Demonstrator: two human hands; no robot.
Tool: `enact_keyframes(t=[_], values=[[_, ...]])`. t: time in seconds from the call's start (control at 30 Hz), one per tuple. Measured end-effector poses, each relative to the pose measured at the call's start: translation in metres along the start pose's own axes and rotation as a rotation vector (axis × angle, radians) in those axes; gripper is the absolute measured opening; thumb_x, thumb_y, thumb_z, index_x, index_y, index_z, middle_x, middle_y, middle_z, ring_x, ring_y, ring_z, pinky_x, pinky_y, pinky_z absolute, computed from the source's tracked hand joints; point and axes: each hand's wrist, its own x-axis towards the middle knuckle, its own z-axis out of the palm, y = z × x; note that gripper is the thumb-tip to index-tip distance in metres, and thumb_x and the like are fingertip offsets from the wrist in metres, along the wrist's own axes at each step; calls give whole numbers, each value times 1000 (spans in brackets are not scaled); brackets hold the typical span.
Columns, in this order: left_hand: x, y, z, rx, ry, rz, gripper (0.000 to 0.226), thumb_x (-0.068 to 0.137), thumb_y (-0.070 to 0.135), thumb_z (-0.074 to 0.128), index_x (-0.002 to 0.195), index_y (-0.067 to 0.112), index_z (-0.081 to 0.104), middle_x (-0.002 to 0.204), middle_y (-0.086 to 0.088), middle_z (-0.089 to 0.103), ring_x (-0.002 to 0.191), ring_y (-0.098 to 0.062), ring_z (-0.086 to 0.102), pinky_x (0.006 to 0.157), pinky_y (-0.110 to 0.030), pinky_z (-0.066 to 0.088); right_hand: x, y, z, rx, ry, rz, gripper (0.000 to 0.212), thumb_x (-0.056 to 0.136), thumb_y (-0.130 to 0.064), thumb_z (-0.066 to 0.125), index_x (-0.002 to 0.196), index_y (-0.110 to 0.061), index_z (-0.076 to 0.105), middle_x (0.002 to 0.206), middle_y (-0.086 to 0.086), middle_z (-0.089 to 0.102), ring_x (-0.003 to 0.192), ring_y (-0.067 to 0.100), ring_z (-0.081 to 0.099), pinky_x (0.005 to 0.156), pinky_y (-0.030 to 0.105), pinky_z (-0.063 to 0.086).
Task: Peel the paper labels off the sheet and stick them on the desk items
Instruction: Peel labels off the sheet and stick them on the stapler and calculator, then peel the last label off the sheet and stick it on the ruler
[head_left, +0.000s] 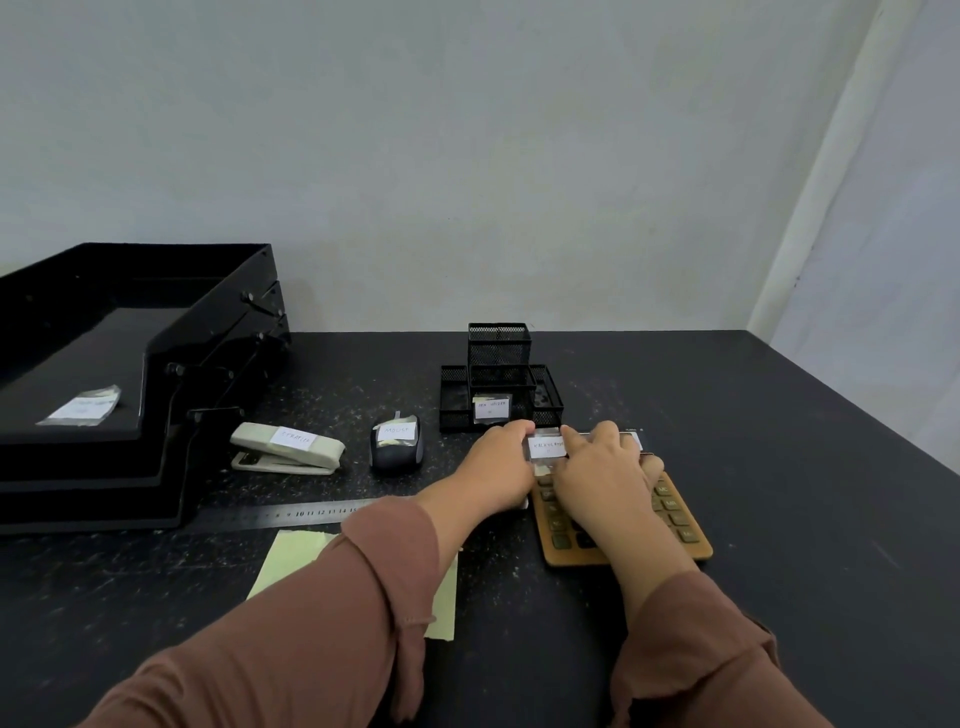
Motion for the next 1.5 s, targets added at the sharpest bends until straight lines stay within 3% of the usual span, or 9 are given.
enact_keyframes(t=[0.1, 0.27, 0.47, 0.63, 0.77, 0.9, 1.13, 1.33, 1.5], values=[[-1, 0, -3, -32, -15, -20, 62, 86, 10, 53, 143, 18, 29, 133, -6, 52, 119, -27, 51, 98, -33, 42, 0, 1, 1, 6, 21, 5, 47, 87, -25, 35, 132, -35, 39, 114, 1, 39, 111, 25, 36, 92, 45, 24], [-5, -3, -8, -81, 4, -38, 62, 87, 6, 49, 144, 17, 27, 128, -2, 57, 114, -19, 52, 85, -22, 38, -1, 3, 0, 29, 73, 28, 45, 85, -19, 36, 128, -33, 44, 112, 0, 40, 109, 22, 37, 89, 43, 23], [-14, -10, -16, -103, 50, -42, 56, 89, 9, 49, 142, 20, 32, 127, 0, 55, 109, -15, 52, 83, -22, 38, -7, -2, -2, 14, 50, -61, 43, 90, -28, 35, 129, -44, 39, 113, -1, 41, 109, 22, 37, 90, 44, 24], [-26, -23, -31, -135, 80, -39, 53, 90, 10, 49, 140, 22, 36, 123, 2, 56, 103, -12, 52, 81, -22, 39, -9, -2, -8, -24, 9, 25, 32, 87, -27, 36, 115, -31, 53, 106, -1, 39, 109, 22, 38, 92, 45, 26], [-42, -36, -49, -167, 117, -29, 48, 91, 10, 49, 136, 24, 41, 116, 6, 56, 100, -10, 52, 74, -18, 39, -16, -3, -10, 8, 129, -35, 27, 89, -26, 36, 106, -30, 56, 104, -2, 41, 103, 21, 39, 89, 44, 26], [-62, -50, -69, -175, 142, -7, 40, 90, 9, 51, 127, 24, 50, 109, 7, 57, 97, -11, 54, 80, -22, 42, -30, -17, -11, 30, 215, -165, 28, 90, -32, 40, 113, -32, 57, 110, -3, 48, 102, 20, 39, 87, 41, 24], [-92, -74, -89, -154, 171, 41, 31, 89, 7, 51, 111, 26, 60, 103, 6, 60, 87, -6, 56, 67, -15, 43, -60, -62, -9, 132, 48, -296, 31, 91, -30, 38, 114, -36, 58, 114, -5, 55, 110, 20, 42, 90, 41, 25], [-110, -89, -89, -112, 197, 62, 26, 89, 11, 53, 106, 29, 61, 100, 9, 62, 88, -2, 57, 71, -13, 44, -84, -87, -3, 177, -103, -369, 34, 92, -21, 39, 118, -35, 57, 121, -3, 53, 115, 21, 42, 92, 40, 27], [-116, -98, -81, -37, 243, 72, 22, 90, 16, 52, 103, 29, 63, 100, 11, 59, 82, -1, 55, 68, -10, 37, -93, -87, 2, 378, -165, -357, 40, 88, -6, 42, 120, -24, 58, 116, 3, 54, 107, 20, 53, 94, 36, 41]])
